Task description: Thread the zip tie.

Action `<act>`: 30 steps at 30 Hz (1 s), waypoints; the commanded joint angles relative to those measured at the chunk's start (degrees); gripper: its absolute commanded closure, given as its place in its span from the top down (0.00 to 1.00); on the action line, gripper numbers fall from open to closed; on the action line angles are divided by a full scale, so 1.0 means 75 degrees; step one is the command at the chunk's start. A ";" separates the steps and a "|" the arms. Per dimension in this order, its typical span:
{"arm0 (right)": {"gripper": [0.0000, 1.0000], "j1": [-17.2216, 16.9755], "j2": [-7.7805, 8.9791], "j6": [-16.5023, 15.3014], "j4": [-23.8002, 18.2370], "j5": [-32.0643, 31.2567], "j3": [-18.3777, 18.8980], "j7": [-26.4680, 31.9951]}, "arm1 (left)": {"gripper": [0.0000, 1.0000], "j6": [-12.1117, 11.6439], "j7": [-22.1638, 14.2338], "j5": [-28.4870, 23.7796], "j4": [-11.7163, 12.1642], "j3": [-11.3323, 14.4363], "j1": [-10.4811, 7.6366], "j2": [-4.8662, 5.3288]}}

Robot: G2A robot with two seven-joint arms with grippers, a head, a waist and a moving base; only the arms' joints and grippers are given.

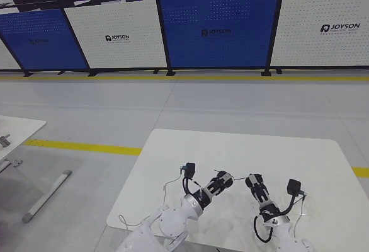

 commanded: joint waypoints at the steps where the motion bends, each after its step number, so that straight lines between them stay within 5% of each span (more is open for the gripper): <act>1: 0.00 -0.0001 -0.0005 0.0045 0.0011 -0.0110 0.0008 -0.0072 | 0.00 0.0022 0.0007 -0.0101 0.0011 -0.0016 -0.0020 -0.0013; 14: 0.00 -0.0121 0.0000 -0.0163 -0.0084 -0.0340 0.0133 0.0101 | 0.00 0.0218 -0.0272 -0.0379 0.0074 -0.0086 -0.0061 -0.0050; 30: 0.00 -0.0180 -0.0030 0.0181 -0.0292 -0.0675 0.0165 -0.0015 | 0.00 0.0319 -0.0169 -0.0085 0.0109 -0.0128 -0.0051 -0.0076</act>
